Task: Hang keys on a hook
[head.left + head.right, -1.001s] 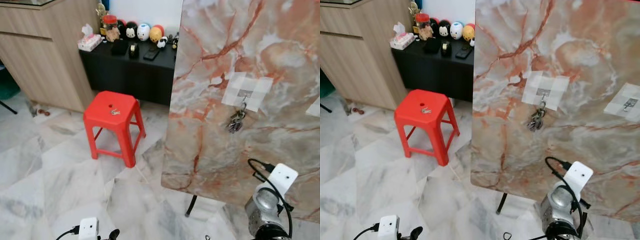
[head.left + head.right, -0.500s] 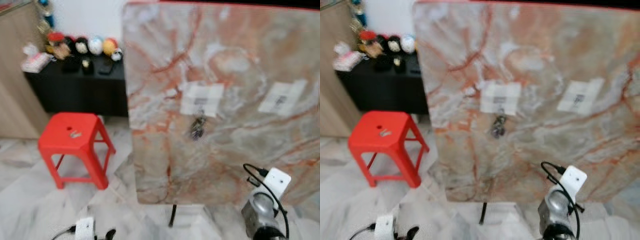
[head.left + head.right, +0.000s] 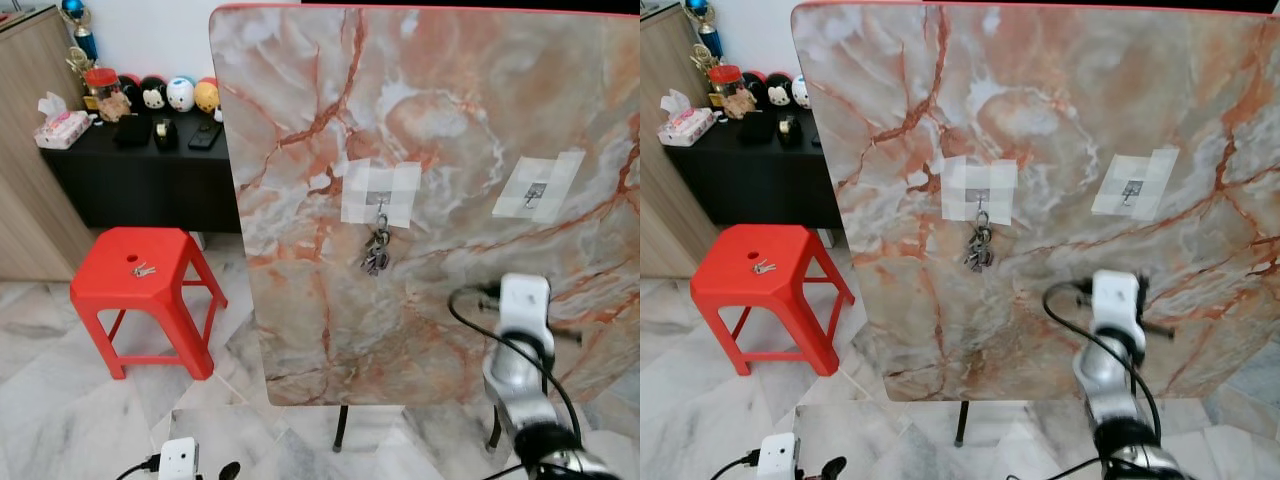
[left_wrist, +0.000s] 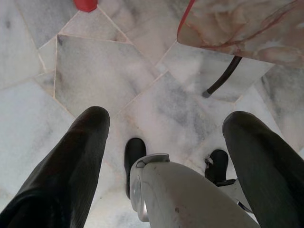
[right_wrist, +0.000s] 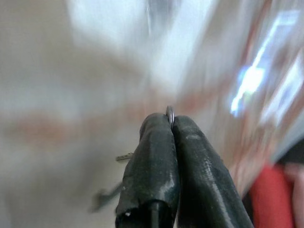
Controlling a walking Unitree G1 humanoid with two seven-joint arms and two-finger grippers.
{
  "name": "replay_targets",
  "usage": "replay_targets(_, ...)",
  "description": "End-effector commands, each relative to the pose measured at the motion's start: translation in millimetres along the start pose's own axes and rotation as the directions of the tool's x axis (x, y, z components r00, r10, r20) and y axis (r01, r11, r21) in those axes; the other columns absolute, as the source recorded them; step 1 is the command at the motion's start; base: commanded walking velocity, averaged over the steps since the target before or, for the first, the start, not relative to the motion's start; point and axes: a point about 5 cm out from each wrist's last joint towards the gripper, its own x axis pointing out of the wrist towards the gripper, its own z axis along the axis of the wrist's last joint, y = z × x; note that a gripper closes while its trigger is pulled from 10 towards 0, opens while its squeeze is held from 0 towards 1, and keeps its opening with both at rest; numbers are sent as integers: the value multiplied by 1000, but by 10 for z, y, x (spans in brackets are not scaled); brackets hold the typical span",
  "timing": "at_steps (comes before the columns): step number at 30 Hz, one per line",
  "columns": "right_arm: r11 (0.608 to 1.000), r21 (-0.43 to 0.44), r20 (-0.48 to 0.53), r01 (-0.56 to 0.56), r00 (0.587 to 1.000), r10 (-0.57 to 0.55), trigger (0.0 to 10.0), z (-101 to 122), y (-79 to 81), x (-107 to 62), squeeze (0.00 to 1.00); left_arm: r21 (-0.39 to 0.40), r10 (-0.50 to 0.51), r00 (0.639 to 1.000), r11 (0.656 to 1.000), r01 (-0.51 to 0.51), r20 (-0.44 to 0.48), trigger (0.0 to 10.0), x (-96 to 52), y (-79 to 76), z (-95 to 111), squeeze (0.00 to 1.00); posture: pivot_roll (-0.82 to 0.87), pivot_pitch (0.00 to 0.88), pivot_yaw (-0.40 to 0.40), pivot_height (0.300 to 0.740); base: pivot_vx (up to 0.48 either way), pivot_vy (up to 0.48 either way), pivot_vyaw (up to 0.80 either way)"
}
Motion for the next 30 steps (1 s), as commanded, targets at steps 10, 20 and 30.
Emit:
replay_targets(10,991,-56,195,126,974,-112,10000,350,-100,161,0,-8,8,1000,1000,-8,-16,10000,-10,19,-31,0,107,76,-59,740,0,0,0)
replay_targets(20,980,-108,207,168,968,-143,10000,336,-113,150,0,-7,3,1000,1000,-3,-13,10000,-6,-5,-31,0,102,76,-58,740,0,0,0)
replay_targets(30,983,-112,203,146,972,-121,10000,375,-52,163,0,-7,3,1000,1000,-4,-12,10000,-4,-9,-27,0,101,76,-55,740,0,0,0)
